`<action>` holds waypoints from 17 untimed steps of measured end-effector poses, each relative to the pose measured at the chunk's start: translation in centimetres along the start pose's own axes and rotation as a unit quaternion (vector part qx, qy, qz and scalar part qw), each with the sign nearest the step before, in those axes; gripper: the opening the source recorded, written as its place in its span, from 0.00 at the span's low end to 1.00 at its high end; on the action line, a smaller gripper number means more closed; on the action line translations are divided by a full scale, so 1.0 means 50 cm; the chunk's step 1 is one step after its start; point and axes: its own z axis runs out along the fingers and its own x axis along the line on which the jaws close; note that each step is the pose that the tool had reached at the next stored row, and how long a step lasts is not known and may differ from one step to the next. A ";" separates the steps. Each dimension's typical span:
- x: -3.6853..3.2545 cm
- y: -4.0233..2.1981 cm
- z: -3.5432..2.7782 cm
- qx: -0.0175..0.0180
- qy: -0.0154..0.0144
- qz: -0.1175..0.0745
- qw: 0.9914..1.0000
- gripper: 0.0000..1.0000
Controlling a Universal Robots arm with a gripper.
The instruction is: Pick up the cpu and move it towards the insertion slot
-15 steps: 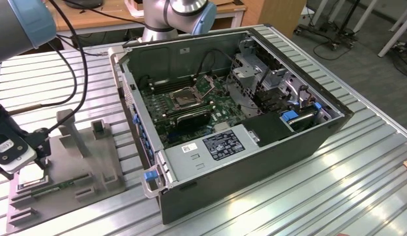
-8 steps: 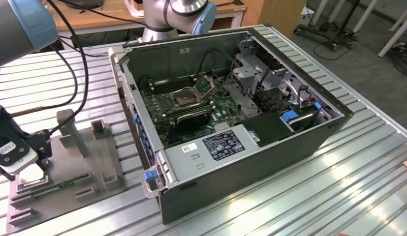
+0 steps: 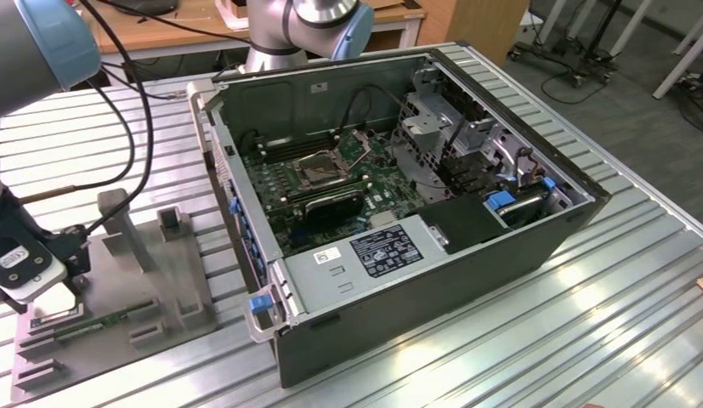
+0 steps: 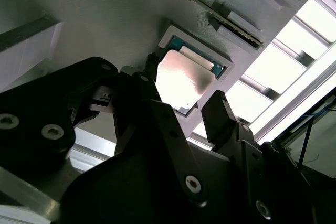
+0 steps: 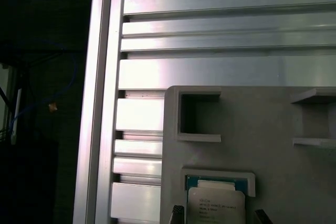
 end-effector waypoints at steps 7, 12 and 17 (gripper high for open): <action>0.000 0.000 0.005 0.000 0.000 0.000 1.000 0.61; 0.000 0.000 0.010 0.000 0.000 0.000 1.000 0.61; 0.000 0.000 0.012 0.000 0.000 0.000 1.000 0.61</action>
